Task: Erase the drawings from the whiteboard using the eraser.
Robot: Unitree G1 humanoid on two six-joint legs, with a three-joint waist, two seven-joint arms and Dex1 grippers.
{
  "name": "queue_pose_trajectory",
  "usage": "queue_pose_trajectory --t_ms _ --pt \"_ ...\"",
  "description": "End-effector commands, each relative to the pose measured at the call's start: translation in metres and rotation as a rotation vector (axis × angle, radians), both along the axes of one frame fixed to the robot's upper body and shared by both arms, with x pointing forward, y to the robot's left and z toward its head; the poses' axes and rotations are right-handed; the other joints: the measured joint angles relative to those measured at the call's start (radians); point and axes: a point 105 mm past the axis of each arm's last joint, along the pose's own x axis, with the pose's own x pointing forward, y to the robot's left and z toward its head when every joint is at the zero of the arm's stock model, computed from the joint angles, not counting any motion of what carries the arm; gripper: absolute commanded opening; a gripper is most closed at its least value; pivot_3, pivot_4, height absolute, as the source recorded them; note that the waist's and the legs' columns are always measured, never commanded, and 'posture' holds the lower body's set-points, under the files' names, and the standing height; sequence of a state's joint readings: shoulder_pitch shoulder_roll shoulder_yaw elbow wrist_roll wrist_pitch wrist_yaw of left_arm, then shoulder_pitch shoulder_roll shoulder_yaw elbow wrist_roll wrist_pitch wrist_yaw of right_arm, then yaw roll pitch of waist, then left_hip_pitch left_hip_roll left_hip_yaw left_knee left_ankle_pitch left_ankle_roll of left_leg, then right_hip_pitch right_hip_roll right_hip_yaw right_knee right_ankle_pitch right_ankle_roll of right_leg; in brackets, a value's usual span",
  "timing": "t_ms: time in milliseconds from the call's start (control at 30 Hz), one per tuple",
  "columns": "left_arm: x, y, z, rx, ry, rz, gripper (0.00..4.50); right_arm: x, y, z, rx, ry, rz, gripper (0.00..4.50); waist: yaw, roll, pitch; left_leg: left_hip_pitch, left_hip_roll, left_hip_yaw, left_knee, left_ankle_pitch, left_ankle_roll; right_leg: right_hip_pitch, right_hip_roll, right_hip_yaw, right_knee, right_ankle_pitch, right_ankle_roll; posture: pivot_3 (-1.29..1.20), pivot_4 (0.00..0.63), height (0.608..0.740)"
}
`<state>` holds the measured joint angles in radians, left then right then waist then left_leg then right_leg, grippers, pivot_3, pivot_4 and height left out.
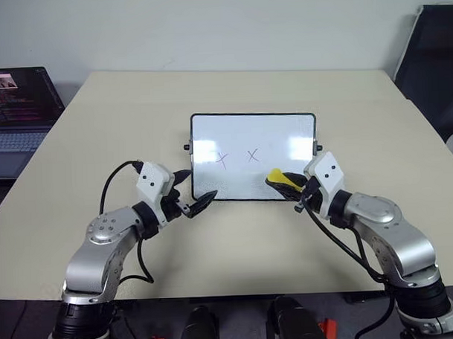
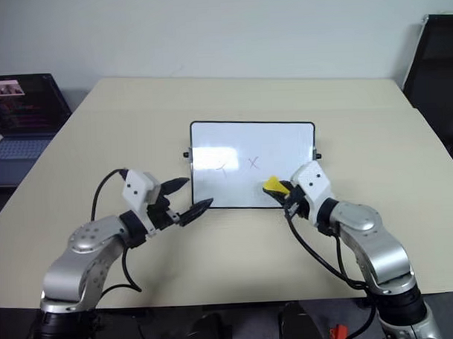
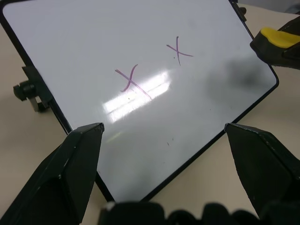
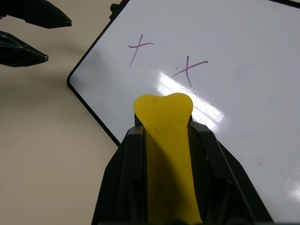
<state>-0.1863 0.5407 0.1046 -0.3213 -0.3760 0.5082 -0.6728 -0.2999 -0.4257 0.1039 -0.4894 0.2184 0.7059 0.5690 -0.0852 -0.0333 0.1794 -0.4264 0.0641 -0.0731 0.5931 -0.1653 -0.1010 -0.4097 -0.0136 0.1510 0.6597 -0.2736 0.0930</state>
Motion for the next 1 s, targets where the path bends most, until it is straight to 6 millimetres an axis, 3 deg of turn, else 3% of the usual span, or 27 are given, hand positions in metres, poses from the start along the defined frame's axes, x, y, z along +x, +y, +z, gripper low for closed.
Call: queue_pose_trajectory --t_ms 33,367,567,1000 --pt "0.003 0.008 0.021 -0.013 -0.078 0.029 4.5 0.002 0.009 0.013 -0.007 -0.092 0.038 0.86 0.0 0.0 0.0 0.0 0.0 0.0 0.0 0.0 0.0 0.0 0.0 0.0 0.0 0.0 0.0 0.0 0.15 0.74" --pt "-0.002 0.003 0.025 -0.025 -0.094 0.05 4.5 0.002 0.02 0.01 -0.042 -0.111 0.109 0.86 0.001 0.0 0.0 -0.001 0.0 0.0 -0.001 0.0 0.0 0.0 0.0 0.0 -0.001 0.0 0.001 0.0 0.15 0.74" --pt "-0.001 0.0 0.027 -0.022 -0.094 0.036 4.5 0.008 0.022 0.019 -0.05 -0.157 0.1 0.86 0.0 0.0 0.0 -0.001 0.0 0.0 0.0 0.0 0.0 0.0 0.0 0.0 0.0 0.0 0.001 0.0 0.15 0.74" --pt "0.002 -0.018 0.019 0.005 -0.092 -0.058 4.5 0.068 0.044 0.045 -0.204 -0.348 -0.054 0.86 0.0 0.0 0.0 -0.001 0.0 0.0 -0.001 0.0 0.0 0.0 0.0 -0.001 -0.001 0.002 0.004 0.0 0.15 0.74"
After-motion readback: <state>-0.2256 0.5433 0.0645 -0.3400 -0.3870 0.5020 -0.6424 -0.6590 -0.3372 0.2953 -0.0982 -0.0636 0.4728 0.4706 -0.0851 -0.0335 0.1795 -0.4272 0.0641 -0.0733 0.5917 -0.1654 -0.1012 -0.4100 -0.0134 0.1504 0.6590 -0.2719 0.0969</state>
